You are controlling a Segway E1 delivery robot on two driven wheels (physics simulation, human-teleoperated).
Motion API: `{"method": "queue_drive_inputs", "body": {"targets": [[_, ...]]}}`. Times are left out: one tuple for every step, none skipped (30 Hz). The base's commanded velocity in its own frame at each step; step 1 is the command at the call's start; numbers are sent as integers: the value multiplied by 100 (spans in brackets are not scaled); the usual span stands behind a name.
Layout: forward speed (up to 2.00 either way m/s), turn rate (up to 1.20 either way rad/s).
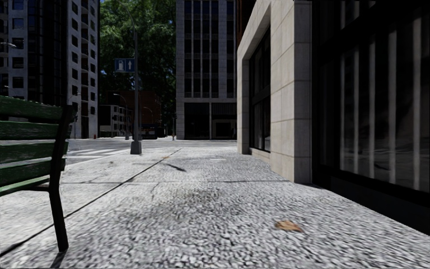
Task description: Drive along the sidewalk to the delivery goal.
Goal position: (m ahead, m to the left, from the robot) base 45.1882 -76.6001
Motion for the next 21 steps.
{"method": "queue_drive_inputs", "body": {"targets": [[200, 0], [200, 0], [200, 0], [200, 0], [200, 0], [200, 0], [200, 0], [200, 0], [200, 0], [200, 0], [200, 0], [200, 0], [200, 0], [200, 0], [200, 0], [200, 0], [200, 0], [200, 0], [200, 0], [200, 0], [200, 0]]}}
